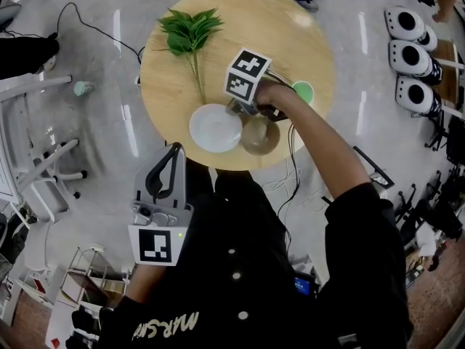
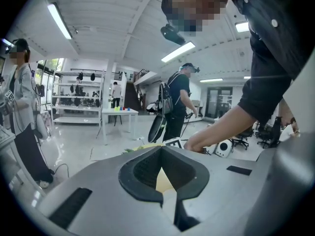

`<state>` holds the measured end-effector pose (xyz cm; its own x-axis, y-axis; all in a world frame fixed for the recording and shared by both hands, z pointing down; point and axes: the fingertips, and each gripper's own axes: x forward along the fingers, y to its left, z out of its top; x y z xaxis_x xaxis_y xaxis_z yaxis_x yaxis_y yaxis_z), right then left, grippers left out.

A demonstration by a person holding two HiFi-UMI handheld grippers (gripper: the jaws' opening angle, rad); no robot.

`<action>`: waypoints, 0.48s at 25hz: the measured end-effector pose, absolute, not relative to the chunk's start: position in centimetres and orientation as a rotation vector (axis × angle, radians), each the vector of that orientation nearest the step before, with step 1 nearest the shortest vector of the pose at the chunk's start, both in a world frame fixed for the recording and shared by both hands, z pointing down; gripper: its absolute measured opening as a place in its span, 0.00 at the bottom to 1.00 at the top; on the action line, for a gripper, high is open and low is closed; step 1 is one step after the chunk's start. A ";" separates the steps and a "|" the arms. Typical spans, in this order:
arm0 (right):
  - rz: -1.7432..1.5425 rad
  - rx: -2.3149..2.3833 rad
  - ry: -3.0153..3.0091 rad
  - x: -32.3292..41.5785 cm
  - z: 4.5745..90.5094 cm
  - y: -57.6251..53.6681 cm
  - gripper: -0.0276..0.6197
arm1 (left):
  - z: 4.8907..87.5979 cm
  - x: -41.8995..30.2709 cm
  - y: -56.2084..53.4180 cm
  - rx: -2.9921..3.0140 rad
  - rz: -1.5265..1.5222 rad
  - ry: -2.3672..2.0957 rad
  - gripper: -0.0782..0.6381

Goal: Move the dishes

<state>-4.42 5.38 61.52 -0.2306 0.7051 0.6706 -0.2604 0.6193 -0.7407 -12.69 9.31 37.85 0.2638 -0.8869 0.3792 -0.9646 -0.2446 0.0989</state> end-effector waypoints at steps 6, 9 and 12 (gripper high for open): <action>0.918 -0.382 -1.547 -3.9 62.2 4.9 0.08 | 38.1 -12.4 9.4 2.230 0.355 -1.691 0.13; 0.896 -0.384 -1.538 -3.7 62.5 4.9 0.08 | 38.3 -12.4 9.5 2.229 0.360 -1.689 0.13; 0.871 -0.378 -1.523 -3.3 62.9 4.8 0.08 | 38.3 -12.4 9.6 2.228 0.363 -1.691 0.13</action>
<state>-3.30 4.85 62.88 -0.1677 0.6917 0.7024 -0.2544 0.6580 -0.7087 -12.36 9.60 38.26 0.2673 -0.8822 0.3877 -0.9636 -0.2484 0.0990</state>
